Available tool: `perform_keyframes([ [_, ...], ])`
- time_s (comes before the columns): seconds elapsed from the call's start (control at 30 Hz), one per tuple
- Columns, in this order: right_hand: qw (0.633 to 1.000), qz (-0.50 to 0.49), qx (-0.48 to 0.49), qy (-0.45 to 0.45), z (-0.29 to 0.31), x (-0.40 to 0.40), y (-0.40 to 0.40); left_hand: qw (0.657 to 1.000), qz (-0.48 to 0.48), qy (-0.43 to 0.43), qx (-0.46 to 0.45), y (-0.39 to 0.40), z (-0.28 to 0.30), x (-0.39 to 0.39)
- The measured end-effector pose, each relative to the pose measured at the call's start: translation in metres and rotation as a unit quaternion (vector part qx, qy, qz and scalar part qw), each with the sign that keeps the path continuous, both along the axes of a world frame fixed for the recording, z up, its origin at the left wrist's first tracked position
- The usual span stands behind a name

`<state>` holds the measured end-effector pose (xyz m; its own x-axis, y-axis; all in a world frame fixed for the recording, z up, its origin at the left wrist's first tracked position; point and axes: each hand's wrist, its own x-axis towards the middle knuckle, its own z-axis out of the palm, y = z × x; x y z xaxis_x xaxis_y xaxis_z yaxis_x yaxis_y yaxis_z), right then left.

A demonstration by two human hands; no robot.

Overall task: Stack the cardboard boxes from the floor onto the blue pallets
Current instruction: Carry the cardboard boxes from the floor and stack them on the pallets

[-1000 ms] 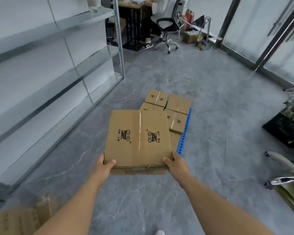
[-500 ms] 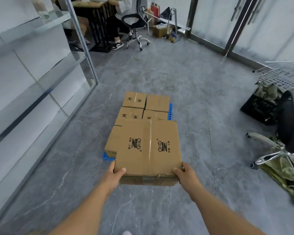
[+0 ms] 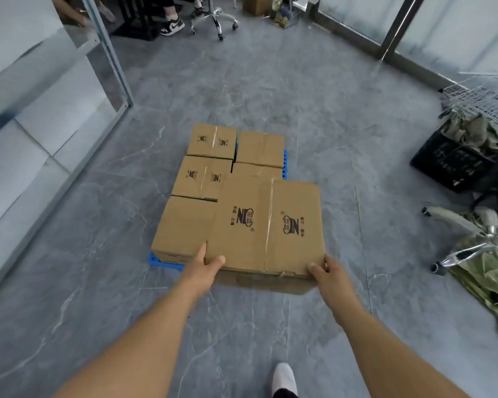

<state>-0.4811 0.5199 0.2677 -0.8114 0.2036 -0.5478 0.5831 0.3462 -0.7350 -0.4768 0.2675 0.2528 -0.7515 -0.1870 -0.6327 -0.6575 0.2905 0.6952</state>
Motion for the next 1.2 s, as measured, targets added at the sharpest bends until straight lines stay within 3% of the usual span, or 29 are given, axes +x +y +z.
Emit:
perform_keyframes([
  [0.2, 0.998, 0.001, 0.030, 0.062, -0.107, -0.071, -0.010, 0.999, 0.003, 0.044, 0.014, -0.020, -0.111, -0.080],
  [0.53, 0.992, 0.006, 0.045, 0.116, -0.252, -0.116, -0.011, 0.994, -0.030, 0.099, -0.034, -0.026, -0.247, -0.118],
  [0.87, 0.985, 0.027, 0.064, 0.155, -0.274, -0.118, -0.022, 0.987, -0.039, 0.149, -0.043, -0.032, -0.268, -0.118],
  [1.03, 0.987, 0.071, -0.020, 0.144, -0.287, -0.107, -0.013, 0.984, -0.085, 0.155, -0.028, -0.032, -0.270, -0.111],
  [1.2, 0.982, 0.113, -0.091, 0.119, -0.313, -0.110, -0.001, 0.986, -0.126, 0.107, -0.036, -0.038, -0.287, -0.104],
])
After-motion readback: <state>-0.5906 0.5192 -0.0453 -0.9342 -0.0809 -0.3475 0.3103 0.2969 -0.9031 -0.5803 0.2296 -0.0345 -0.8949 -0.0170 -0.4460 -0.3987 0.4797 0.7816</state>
